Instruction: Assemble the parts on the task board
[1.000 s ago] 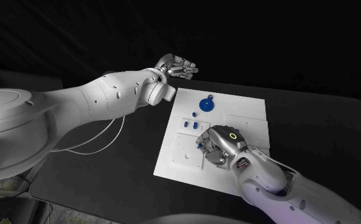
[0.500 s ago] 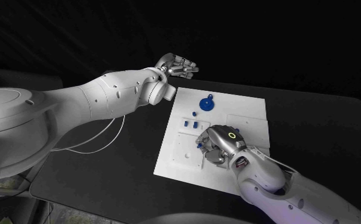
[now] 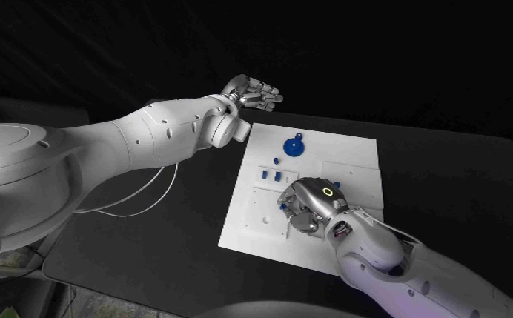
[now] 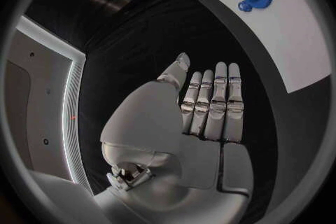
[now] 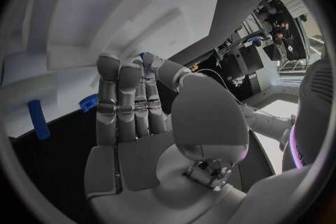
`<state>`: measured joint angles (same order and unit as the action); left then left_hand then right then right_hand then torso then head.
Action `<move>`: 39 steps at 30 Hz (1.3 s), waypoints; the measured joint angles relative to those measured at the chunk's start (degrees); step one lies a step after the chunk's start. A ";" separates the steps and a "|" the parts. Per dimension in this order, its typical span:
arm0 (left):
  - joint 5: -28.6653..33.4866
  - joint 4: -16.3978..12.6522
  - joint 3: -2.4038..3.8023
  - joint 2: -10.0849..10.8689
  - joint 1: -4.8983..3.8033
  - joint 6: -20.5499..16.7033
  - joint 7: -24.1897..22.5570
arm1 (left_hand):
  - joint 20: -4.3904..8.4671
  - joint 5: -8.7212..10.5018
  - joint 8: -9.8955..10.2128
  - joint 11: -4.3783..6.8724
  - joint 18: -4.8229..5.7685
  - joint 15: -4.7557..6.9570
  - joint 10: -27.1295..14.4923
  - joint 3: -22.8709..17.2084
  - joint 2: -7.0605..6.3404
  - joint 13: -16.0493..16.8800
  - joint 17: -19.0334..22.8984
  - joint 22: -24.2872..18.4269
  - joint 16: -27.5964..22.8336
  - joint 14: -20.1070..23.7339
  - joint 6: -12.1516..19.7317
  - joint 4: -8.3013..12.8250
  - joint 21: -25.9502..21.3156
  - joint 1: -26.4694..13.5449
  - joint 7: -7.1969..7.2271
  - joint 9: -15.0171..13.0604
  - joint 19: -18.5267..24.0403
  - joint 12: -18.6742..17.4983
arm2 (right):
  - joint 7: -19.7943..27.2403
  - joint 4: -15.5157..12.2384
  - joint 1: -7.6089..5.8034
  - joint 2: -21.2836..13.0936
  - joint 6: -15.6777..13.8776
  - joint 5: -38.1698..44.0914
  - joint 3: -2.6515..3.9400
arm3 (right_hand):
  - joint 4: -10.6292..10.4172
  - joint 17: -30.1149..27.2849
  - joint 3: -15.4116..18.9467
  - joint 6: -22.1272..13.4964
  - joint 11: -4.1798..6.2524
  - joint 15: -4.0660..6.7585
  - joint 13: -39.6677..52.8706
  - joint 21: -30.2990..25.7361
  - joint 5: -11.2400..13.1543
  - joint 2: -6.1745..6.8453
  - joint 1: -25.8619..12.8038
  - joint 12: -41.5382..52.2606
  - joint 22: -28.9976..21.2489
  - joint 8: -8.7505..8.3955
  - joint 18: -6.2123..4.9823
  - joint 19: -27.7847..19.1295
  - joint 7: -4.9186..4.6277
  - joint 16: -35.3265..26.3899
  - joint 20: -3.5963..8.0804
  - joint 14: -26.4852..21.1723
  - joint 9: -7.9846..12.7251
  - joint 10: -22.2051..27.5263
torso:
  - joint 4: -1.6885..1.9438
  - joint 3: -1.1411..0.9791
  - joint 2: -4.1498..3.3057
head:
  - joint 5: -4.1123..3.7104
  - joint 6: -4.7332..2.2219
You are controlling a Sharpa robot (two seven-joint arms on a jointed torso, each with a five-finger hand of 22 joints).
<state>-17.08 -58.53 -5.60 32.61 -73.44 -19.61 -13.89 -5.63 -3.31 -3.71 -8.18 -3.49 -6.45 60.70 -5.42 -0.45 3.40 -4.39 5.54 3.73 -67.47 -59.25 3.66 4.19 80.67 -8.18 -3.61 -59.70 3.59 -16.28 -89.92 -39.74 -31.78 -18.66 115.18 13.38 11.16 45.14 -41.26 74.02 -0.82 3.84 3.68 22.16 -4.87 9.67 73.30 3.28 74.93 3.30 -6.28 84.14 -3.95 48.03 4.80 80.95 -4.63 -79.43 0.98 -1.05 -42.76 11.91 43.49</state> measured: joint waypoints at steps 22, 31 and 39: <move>-0.16 -0.01 0.00 -0.12 0.00 0.39 0.55 | 0.00 0.00 0.00 0.00 -0.01 0.00 0.00 0.16 0.31 0.00 0.00 -0.13 0.00 0.00 0.00 -0.16 0.00 0.31 0.00 0.00 0.00 0.00 | -0.48 0.34 -0.11 0.51 1.19 -0.40 -0.56 | -2.96 -1.61 7.72 -7.58 -3.26 -1.94 -0.08 -8.18 -3.42 2.18 -1.60 0.59 -1.19 0.47 -2.18 -0.10 -2.00 -0.03 -1.74 -0.54 0.88 11.12 | 0.00 0.04 0.02 | -0.31 -0.12; -0.25 -0.14 0.00 0.01 0.00 0.52 0.70 | 0.00 0.00 0.00 0.00 -0.01 0.00 0.00 0.16 0.31 0.00 0.00 -0.12 0.00 0.00 0.00 -0.16 0.00 0.31 0.00 0.00 0.00 0.00 | -0.45 -0.83 -0.01 -0.69 0.04 -1.25 -0.67 | -3.24 -3.91 13.64 -10.05 -4.42 -2.61 -0.34 -10.03 -3.79 3.63 -0.09 0.17 -4.32 0.47 -3.13 -0.29 -1.21 -1.31 -2.38 -0.18 0.94 15.69 | -0.04 -0.08 0.00 | -0.47 -0.34; -0.29 -0.16 0.00 0.60 -0.01 0.55 0.74 | 0.00 0.00 0.00 0.00 -0.02 0.00 0.00 0.16 0.31 0.00 0.00 -0.12 0.00 0.00 0.00 -0.16 0.00 0.31 0.00 0.00 0.00 0.00 | -0.49 -4.80 0.14 -4.08 -1.32 -2.34 1.55 | -4.11 -4.73 16.41 -10.91 -4.39 -2.63 -0.34 -9.65 -4.01 3.90 0.76 0.17 -6.19 0.47 -3.12 -0.10 -0.85 -1.56 -2.58 -0.15 0.93 16.06 | -0.14 -0.10 0.01 | -1.05 -1.01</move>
<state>-17.37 -58.69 -5.60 33.22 -73.45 -19.06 -13.15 -5.63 -3.31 -3.71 -8.18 -3.51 -6.45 60.70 -5.27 -0.14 3.40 -4.39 5.42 3.73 -67.46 -59.25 3.51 4.19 80.97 -8.18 -3.61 -59.70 3.59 -16.77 -94.72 -39.60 -35.86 -19.98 112.84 14.93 7.05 40.41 -24.85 63.11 -5.21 1.20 3.33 12.52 -8.88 13.57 74.06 3.44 68.75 3.77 -9.40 84.03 -4.80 46.47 2.22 80.79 -3.69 -63.37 0.84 -1.15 -42.75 10.86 42.48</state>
